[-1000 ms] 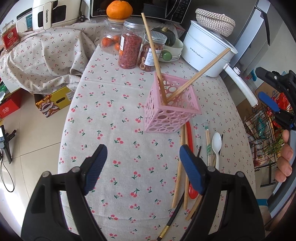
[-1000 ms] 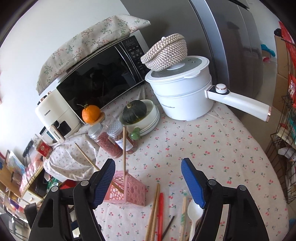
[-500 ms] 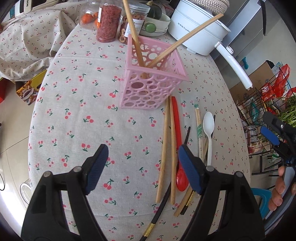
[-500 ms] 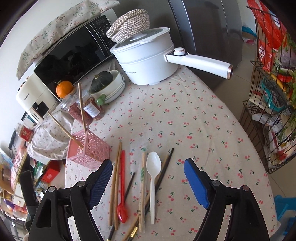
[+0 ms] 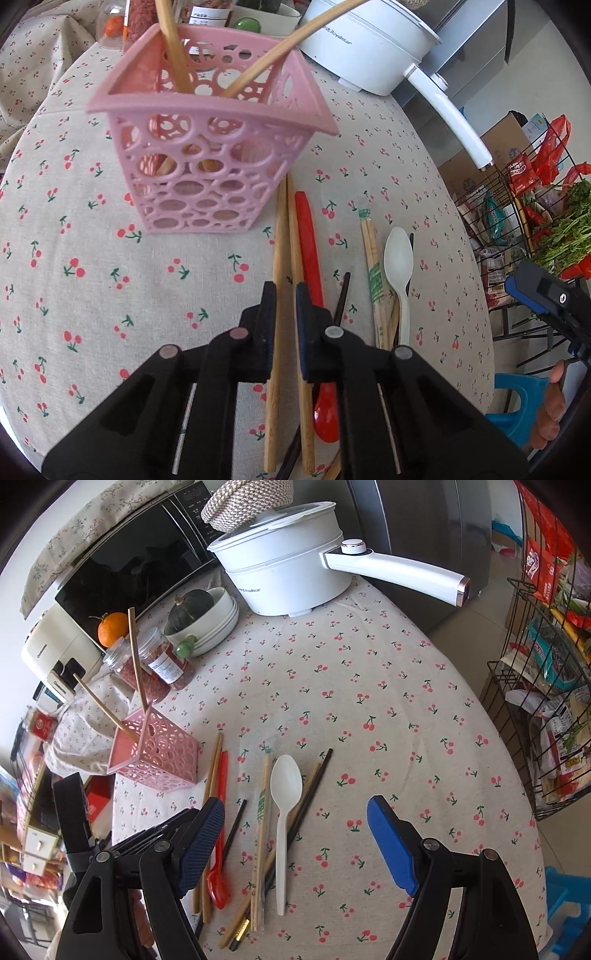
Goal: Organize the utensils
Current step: 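Grasp another wooden chopstick with the left gripper while the right gripper grasps one too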
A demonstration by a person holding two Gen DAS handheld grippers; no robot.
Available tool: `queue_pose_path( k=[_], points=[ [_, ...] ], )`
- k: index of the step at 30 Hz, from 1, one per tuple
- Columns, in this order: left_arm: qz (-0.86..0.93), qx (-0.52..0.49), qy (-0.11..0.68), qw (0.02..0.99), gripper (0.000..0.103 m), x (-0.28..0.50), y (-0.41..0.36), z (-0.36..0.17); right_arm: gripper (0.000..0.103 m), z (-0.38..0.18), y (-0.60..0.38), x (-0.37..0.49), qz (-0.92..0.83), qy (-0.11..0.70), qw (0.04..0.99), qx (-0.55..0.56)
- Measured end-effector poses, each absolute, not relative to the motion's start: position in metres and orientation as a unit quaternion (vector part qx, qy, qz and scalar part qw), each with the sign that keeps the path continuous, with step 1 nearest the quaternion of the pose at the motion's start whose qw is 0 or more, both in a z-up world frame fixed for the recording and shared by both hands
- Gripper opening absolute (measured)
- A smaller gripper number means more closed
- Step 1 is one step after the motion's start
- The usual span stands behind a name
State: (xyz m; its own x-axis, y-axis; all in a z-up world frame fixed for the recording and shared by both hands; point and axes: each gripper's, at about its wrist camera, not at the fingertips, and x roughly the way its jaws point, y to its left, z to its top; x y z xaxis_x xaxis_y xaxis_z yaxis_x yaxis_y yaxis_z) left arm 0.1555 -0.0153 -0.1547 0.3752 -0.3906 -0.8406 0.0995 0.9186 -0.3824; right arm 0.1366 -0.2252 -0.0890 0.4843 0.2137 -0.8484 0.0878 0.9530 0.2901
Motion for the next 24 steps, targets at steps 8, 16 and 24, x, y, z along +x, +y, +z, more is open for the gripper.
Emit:
queue_pose_path(
  k=[8, 16, 24],
  points=[
    [-0.141, -0.088, 0.566, 0.808, 0.007, 0.152, -0.013, -0.157, 0.081, -0.093, -0.227, 0.14, 0.033, 0.513, 0.845, 0.147],
    [-0.154, -0.03, 0.618, 0.77, 0.007, 0.117, 0.025, -0.149, 0.081, -0.094, -0.216, 0.14, 0.041, 0.517, 0.843, 0.144],
    [-0.154, -0.028, 0.624, 0.766, 0.018, 0.11, 0.045, -0.15, 0.081, -0.099, -0.199, 0.144, 0.051, 0.526, 0.838, 0.135]
  ],
)
